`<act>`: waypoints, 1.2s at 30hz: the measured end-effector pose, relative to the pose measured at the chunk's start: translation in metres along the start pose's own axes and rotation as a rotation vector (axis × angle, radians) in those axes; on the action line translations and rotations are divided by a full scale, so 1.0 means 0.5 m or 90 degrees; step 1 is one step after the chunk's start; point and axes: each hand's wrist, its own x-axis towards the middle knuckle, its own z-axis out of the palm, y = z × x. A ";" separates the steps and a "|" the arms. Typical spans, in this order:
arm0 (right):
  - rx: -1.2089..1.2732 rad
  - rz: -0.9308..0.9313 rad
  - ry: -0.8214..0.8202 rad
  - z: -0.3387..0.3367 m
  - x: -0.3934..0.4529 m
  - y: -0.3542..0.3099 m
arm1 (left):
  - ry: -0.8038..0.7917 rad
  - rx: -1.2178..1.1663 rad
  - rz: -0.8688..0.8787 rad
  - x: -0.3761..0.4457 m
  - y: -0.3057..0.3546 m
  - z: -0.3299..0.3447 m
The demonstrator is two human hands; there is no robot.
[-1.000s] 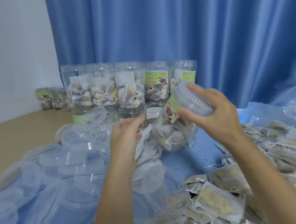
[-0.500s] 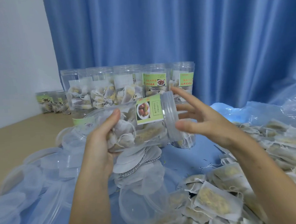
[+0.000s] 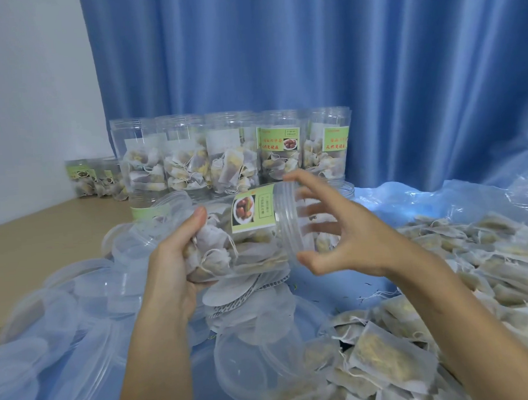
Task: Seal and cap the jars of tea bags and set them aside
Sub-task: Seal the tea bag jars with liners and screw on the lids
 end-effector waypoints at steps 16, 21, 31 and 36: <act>-0.023 0.026 0.104 0.036 -0.004 0.000 | 0.055 -0.014 0.022 0.003 0.008 -0.003; 0.090 0.143 0.171 0.048 0.008 0.000 | 0.101 -0.090 0.029 0.004 -0.002 0.018; 0.028 0.067 0.290 0.046 0.074 -0.108 | 0.053 -0.030 -0.094 0.003 0.089 0.025; -0.026 0.011 0.272 0.105 0.113 -0.197 | 0.158 0.313 0.214 -0.018 0.184 -0.030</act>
